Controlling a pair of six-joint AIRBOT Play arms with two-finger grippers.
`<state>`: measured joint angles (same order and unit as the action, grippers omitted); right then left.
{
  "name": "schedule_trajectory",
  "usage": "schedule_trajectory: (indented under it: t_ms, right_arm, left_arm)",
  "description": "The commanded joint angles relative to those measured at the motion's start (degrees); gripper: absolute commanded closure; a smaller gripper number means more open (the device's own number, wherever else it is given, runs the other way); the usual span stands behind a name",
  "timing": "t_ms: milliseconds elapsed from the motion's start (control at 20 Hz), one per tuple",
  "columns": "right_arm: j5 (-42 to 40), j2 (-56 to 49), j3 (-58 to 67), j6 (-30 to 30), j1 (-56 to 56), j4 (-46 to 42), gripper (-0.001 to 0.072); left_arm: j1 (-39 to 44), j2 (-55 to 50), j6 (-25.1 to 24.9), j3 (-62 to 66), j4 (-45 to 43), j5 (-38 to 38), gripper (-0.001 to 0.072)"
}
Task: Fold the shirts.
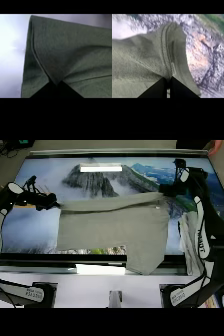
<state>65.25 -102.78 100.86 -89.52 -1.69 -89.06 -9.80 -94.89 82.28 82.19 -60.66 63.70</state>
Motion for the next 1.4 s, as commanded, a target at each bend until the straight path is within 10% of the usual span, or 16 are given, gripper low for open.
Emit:
schedule_trajectory:
  t_ms: [0, 600, 650, 750, 800, 1100, 1350]
  right_arm:
    - [10.7, 0.3, -3.1, 1.0, 0.0, -1.7, 0.0683]
    - [13.3, -1.6, -4.7, -4.2, 0.1, -2.0, 0.0682]
    - [13.3, -2.2, -4.7, -4.4, 0.1, -1.5, 0.0671]
    - [13.9, -2.2, -4.6, -5.0, 0.1, -1.5, 0.0414]
    - [14.7, -1.4, -4.4, -4.4, 0.0, -2.2, 0.0306]
    - [25.3, 6.9, -4.9, -3.2, -8.6, 0.9, 0.0287]
    - [23.3, 14.1, -12.9, -2.1, -10.4, 4.6, 0.0292]
  left_arm:
    - [0.2, -1.8, 1.2, 0.0, -3.0, 9.9, 0.0669]
    - [-0.5, -4.1, 5.9, -1.2, -7.4, 12.7, 0.0667]
    - [-0.5, -4.5, 6.1, -1.3, -7.1, 13.2, 0.0628]
    - [-0.7, -4.7, 7.0, -1.0, -6.9, 14.9, 0.0212]
    - [-1.0, -4.5, 6.9, -0.2, -7.0, 16.5, 0.0161]
    - [-5.7, 2.9, 3.4, -0.8, -7.6, 25.4, 0.0187]
    - [-6.3, 17.2, 0.7, -31.7, -7.0, 15.4, 0.0187]
